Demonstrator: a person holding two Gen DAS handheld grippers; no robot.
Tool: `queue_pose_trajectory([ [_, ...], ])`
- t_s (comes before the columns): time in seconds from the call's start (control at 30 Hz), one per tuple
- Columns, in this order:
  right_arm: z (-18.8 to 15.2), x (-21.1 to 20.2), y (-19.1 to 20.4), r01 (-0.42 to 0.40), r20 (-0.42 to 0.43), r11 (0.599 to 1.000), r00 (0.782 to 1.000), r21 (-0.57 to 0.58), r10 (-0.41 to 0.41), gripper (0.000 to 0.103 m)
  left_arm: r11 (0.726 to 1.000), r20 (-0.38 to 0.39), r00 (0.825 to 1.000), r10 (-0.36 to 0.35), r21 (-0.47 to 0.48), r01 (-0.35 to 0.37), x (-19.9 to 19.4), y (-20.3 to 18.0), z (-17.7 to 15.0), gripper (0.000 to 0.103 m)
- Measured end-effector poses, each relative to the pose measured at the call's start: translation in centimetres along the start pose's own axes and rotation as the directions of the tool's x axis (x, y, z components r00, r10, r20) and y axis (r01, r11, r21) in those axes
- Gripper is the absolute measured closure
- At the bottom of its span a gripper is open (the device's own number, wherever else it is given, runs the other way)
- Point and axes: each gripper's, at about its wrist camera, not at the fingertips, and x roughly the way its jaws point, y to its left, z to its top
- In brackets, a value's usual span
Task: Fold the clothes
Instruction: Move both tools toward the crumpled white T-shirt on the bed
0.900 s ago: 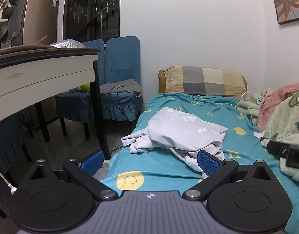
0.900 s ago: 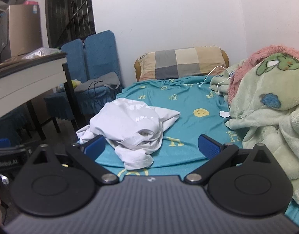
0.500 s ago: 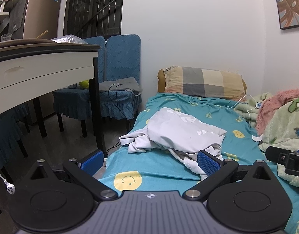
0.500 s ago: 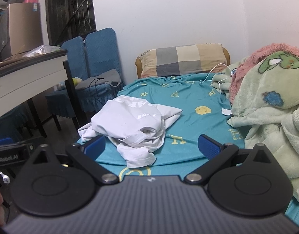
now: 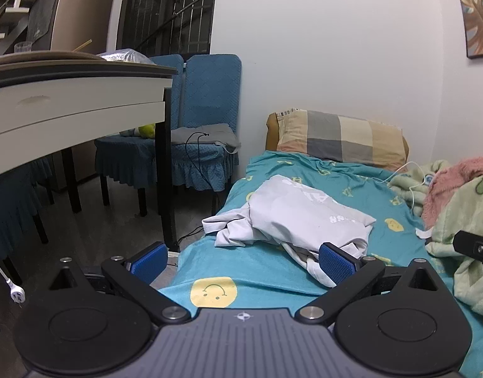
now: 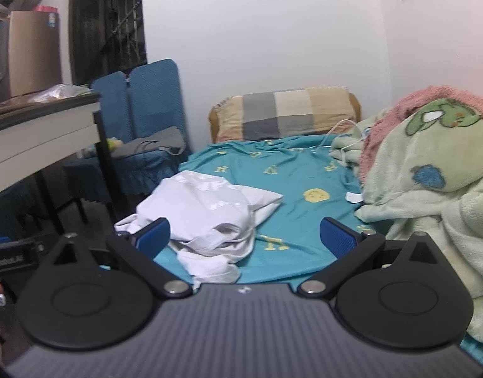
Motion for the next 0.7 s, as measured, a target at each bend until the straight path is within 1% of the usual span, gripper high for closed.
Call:
queue_pose_trajectory([
  [0.1, -0.1, 0.2, -0.1, -0.03, -0.011, 0.999, 0.999, 0.016, 0.03, 0.0, 1.0, 0.0, 1.0, -0.01, -0.01, 0.01, 0.1, 0.0, -0.2, 0.0],
  [0.2, -0.1, 0.0, -0.4, -0.036, -0.011, 0.999, 0.999, 0.04, 0.037, 0.0, 1.0, -0.027, 0.999, -0.022, -0.018, 0.021, 0.7, -0.2, -0.3, 0.0],
  [0.3, 0.0, -0.3, -0.8, -0.04, -0.009, 0.997, 0.999, 0.068, 0.041, 0.0, 1.0, -0.04, 0.999, -0.011, -0.008, 0.011, 1.3, -0.6, -0.5, 0.0],
  [0.4, 0.2, -0.5, -1.2, -0.044, -0.007, 0.995, 0.999, 0.095, 0.045, 0.002, 1.0, -0.046, 0.999, -0.018, 0.009, 0.018, 2.2, -1.2, -0.5, 0.0],
  [0.47, 0.3, -0.7, -1.6, -0.037, -0.011, 0.993, 0.999, 0.112, 0.039, 0.002, 0.997, -0.061, 0.998, -0.031, 0.07, 0.035, 3.7, -2.2, -0.1, 0.0],
  [0.53, 0.3, -0.9, -2.1, -0.028, -0.013, 0.991, 0.999, 0.129, 0.03, 0.002, 0.989, -0.086, 0.995, -0.042, 0.141, 0.054, 5.7, -3.4, 0.4, 0.0],
  [0.63, 0.5, -0.6, -3.2, -0.01, -0.032, 0.987, 0.999, 0.163, 0.015, 0.002, 0.968, -0.117, 0.992, -0.042, 0.241, 0.069, 9.2, -5.5, 0.8, 0.001],
  [0.7, 0.6, -0.3, -3.8, 0.002, -0.047, 0.983, 0.999, 0.182, 0.006, 0.003, 0.95, -0.124, 0.992, -0.032, 0.303, 0.069, 12.0, -6.9, 0.9, 0.004],
])
